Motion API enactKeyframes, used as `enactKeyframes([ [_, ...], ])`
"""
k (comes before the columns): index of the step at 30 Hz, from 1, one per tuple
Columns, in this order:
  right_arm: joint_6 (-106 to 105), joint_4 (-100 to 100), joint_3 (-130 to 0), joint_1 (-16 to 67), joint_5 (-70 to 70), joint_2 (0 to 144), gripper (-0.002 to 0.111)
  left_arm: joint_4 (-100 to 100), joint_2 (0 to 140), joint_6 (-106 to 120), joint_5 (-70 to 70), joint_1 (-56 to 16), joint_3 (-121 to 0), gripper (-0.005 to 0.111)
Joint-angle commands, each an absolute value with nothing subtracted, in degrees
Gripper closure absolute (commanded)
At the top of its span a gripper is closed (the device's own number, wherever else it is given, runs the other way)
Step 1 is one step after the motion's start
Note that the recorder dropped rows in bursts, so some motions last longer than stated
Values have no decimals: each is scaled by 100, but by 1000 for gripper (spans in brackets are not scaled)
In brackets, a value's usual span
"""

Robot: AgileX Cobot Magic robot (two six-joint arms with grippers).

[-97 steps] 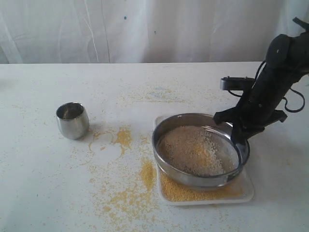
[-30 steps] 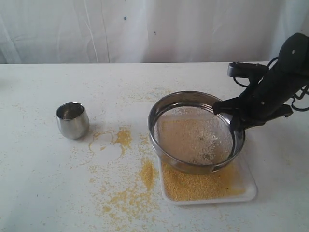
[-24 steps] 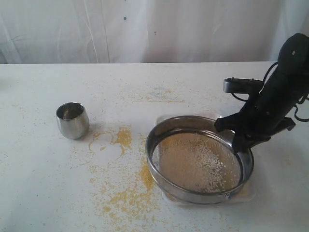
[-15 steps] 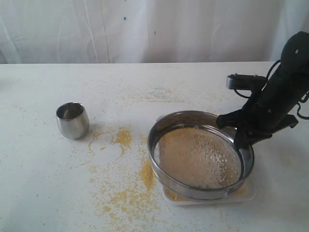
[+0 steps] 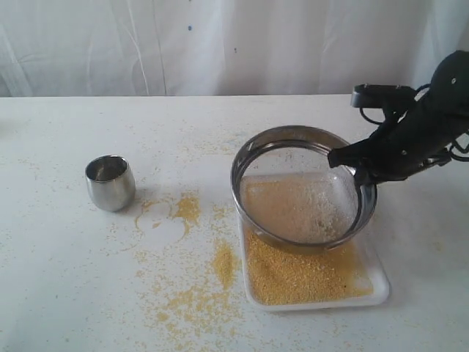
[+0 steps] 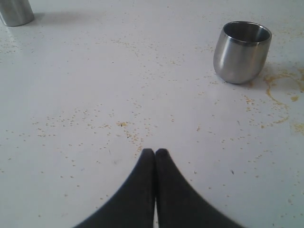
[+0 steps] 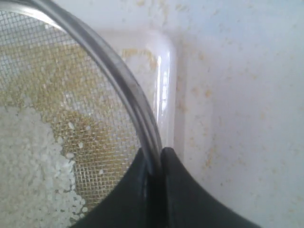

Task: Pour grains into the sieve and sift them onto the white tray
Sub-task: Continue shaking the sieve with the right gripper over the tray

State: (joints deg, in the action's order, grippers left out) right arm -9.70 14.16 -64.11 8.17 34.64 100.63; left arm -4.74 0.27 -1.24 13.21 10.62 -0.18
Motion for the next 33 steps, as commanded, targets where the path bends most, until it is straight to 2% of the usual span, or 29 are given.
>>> enactKeyframes([
  [1, -773, 1534, -6381, 799, 5007, 9892, 108, -503, 0, -127, 1323, 1070, 0, 107],
  [6, -1168, 1116, -6320, 799, 3444, 10024, 108, -503, 0, -127, 1323, 1070, 0, 107],
  [11, -1116, 1337, -6215, 799, 3530, 10066, 108, -503, 0, -127, 1323, 1070, 0, 107],
  [20, -1181, 1983, -5531, 799, 2243, 9804, 108, -503, 0, -127, 1323, 1070, 0, 107],
  [27, -1181, 1972, -5482, 799, 2407, 9552, 108, -503, 0, -127, 1323, 1070, 0, 107],
  [33, -1181, 1995, -5565, 799, 3117, 9552, 108, -503, 0, -127, 1323, 1070, 0, 107],
])
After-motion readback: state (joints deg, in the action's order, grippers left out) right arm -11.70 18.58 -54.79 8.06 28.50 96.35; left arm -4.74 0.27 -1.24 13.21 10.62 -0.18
